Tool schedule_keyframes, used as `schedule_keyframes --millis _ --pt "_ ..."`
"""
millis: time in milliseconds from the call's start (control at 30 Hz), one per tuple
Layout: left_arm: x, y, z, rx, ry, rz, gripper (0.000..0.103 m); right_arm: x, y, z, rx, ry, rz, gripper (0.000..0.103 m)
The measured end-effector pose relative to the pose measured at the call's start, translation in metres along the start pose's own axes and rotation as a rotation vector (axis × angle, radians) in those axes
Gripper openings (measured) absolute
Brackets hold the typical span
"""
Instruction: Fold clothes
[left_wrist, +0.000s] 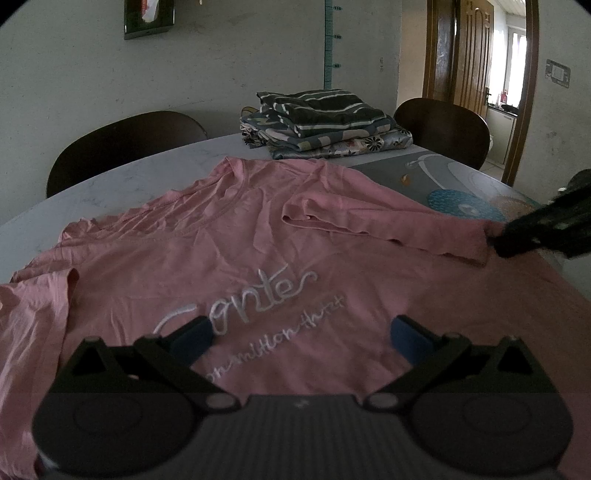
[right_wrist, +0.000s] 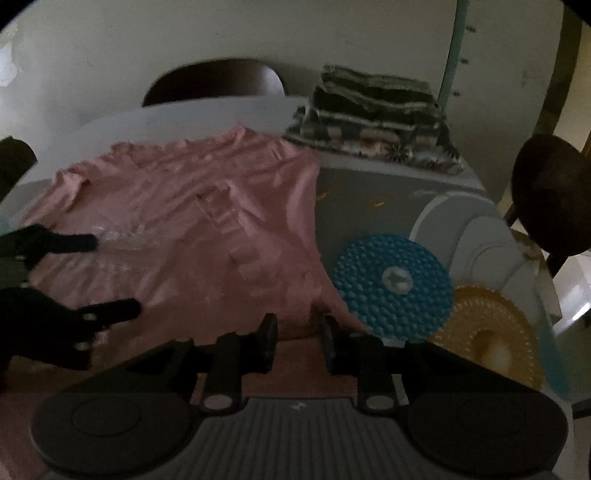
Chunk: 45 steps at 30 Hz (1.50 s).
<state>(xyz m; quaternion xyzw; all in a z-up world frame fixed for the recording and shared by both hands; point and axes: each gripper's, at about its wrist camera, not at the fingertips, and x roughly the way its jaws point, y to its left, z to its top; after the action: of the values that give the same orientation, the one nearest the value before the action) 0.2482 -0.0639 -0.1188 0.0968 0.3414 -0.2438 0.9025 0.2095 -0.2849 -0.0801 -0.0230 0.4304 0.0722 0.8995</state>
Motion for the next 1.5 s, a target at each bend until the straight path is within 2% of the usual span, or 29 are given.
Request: schedule_keyframes --millis 233,333,433,667,1000,1100,1167,1300,1500 --pt "0.001 0.001 0.0 0.0 0.0 0.0 0.103 -0.03 0.016 -0.033 -0.019 0.024 0.014 0.027" --pt "0.002 0.001 0.001 0.0 0.0 0.0 0.103 -0.039 0.02 -0.045 -0.032 0.032 0.008 0.033" --pt "0.001 0.001 0.0 0.0 0.0 0.0 0.103 -0.046 0.023 -0.052 -0.035 0.032 -0.001 0.038" --pt "0.002 0.001 0.0 0.0 0.0 0.0 0.103 -0.059 0.023 -0.063 -0.033 0.042 0.007 0.041" --pt "0.002 0.002 0.0 -0.001 0.0 0.0 0.103 -0.077 0.004 -0.094 -0.018 0.061 0.007 0.043" --pt "0.002 0.001 0.0 -0.001 0.0 0.001 0.103 -0.081 -0.005 -0.102 0.018 0.061 0.005 0.05" --pt "0.002 0.001 0.0 -0.003 0.0 0.002 0.103 -0.084 -0.011 -0.106 0.044 0.059 0.001 0.051" --pt "-0.001 -0.004 -0.001 -0.033 0.008 0.038 0.103 -0.09 -0.022 -0.113 0.066 0.06 0.005 0.053" --pt "-0.005 -0.015 0.005 -0.114 0.101 0.124 0.103 -0.101 -0.036 -0.126 0.09 0.065 -0.006 0.055"
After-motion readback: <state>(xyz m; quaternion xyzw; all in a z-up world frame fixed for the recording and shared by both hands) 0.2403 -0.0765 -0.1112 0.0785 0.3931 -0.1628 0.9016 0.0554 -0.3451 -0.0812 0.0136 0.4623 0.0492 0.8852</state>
